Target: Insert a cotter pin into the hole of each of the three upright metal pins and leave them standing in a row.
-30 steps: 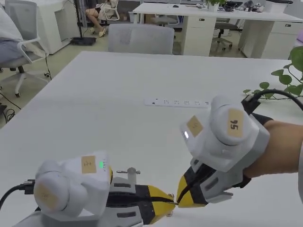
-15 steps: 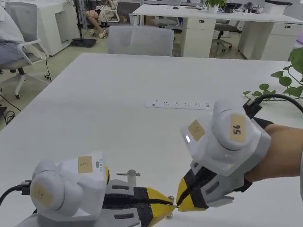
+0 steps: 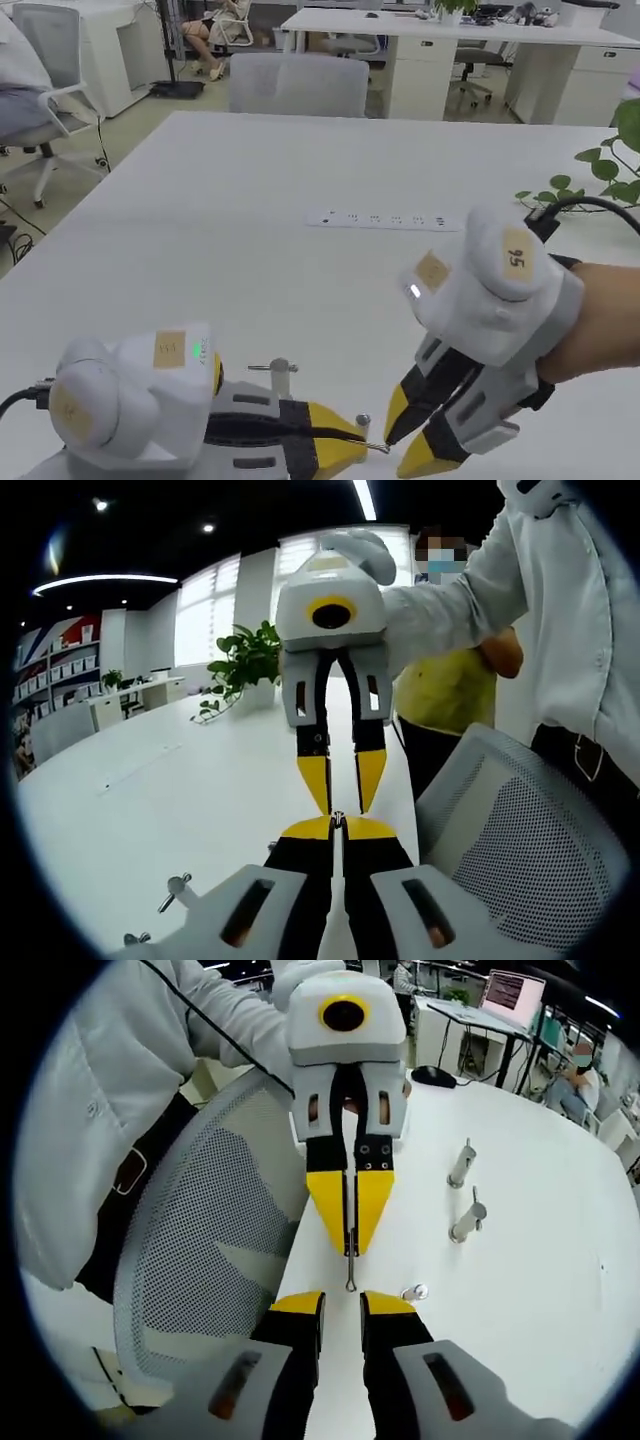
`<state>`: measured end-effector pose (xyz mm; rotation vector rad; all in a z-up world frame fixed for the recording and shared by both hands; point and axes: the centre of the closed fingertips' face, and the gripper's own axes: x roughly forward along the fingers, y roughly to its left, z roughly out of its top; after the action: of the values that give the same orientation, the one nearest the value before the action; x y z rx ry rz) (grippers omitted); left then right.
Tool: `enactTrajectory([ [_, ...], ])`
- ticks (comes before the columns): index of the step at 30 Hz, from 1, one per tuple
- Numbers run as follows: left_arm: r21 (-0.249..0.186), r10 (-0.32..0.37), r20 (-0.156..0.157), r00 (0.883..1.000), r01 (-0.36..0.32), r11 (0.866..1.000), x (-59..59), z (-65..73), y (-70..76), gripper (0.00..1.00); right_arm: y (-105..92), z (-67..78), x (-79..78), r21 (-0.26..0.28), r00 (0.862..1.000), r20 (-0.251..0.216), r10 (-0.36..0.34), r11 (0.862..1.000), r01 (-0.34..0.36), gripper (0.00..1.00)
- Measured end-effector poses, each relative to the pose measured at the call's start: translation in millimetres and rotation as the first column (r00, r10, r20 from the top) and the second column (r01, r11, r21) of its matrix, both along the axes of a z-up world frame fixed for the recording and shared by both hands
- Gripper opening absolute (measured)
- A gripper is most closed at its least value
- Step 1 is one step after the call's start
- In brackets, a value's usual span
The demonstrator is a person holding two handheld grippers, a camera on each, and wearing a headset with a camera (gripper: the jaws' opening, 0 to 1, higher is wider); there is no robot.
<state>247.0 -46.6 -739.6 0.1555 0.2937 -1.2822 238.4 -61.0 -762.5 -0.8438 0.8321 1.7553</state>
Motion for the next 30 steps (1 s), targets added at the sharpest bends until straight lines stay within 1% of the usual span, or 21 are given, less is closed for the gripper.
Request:
enactTrajectory([
  [1,-0.004,-0.007,-0.005,1.000,0.007,1.000,-1.7,0.9,-0.2,0.00,0.5,1.3,-0.2,0.009,1.000,-0.026,-0.012,1.000,0.013,0.16],
  [3,-0.004,-0.017,-0.004,1.000,0.017,1.000,-3.7,1.6,0.0,0.00,0.6,3.7,-2.5,0.022,0.998,-0.064,-0.012,1.000,0.013,0.16],
  [4,-0.007,-0.026,-0.008,1.000,0.026,1.000,-5.3,2.1,-0.1,0.00,-0.5,4.9,-4.4,0.016,0.995,-0.099,-0.025,1.000,0.026,0.16],
  [5,-0.007,-0.035,-0.008,0.999,0.035,0.999,-7.0,2.3,0.0,0.00,-0.9,5.1,-4.8,0.015,0.994,-0.107,-0.025,1.000,0.027,0.16],
  [6,-0.007,-0.041,-0.005,0.999,0.041,0.999,-8.0,2.9,0.1,0.00,-1.8,6.1,-6.6,0.019,0.991,-0.130,-0.013,1.000,0.015,0.16],
  [7,-0.015,-0.057,-0.007,0.998,0.057,0.998,-10.9,4.3,-0.8,0.00,-3.2,7.5,-12.2,0.018,0.984,-0.176,-0.003,1.000,0.006,0.16],
  [9,-0.019,-0.071,-0.002,0.998,0.070,0.997,-13.3,5.8,-1.5,0.00,-5.6,7.9,-16.4,0.002,0.974,-0.226,-0.008,1.000,0.009,0.16],
  [11,-0.020,-0.087,-0.006,0.996,0.087,0.996,-16.3,6.7,-2.7,0.00,-4.5,7.3,-15.4,0.014,0.972,-0.235,0.002,1.000,0.001,0.15],
  [13,-0.015,-0.103,-0.004,0.995,0.102,0.995,-19.1,6.8,-3.9,0.00,-4.2,7.2,-17.0,0.008,0.962,-0.272,-0.007,1.000,0.009,0.15],
  [15,-0.015,-0.114,-0.006,0.993,0.114,0.993,-21.4,7.1,-4.8,0.00,-3.8,7.4,-17.8,0.014,0.957,-0.291,0.003,1.000,0.002,0.15],
  [16,-0.014,-0.120,-0.007,0.993,0.120,0.993,-22.5,7.1,-5.3,0.00,-3.7,8.8,-20.6,0.017,0.948,-0.317,0.007,1.000,-0.001,0.14],
  [18,-0.015,-0.128,-0.005,0.992,0.128,0.992,-24.1,7.6,-5.9,0.00,-4.3,9.3,-23.2,0.015,0.940,-0.342,0.013,1.000,-0.008,0.14],
  [22,-0.023,-0.143,-0.009,0.990,0.143,0.989,-26.8,9.4,-7.0,0.00,-6.9,10.4,-29.7,0.017,0.917,-0.397,0.038,0.999,-0.034,0.14],
  [24,-0.023,-0.153,-0.013,0.988,0.153,0.988,-28.1,9.8,-7.6,0.00,-8.0,11.8,-32.8,0.018,0.903,-0.428,0.044,0.999,-0.040,0.14],
  [27,-0.026,-0.168,-0.013,0.986,0.167,0.986,-30.1,10.8,-9.1,0.00,-6.2,12.4,-32.5,0.031,0.895,-0.444,0.046,0.999,-0.035,0.13],
  [30,-0.030,-0.173,-0.015,0.985,0.173,0.985,-31.0,11.6,-10.6,0.00,-4.6,11.8,-31.3,0.035,0.894,-0.446,0.040,0.999,-0.027,0.13],
])
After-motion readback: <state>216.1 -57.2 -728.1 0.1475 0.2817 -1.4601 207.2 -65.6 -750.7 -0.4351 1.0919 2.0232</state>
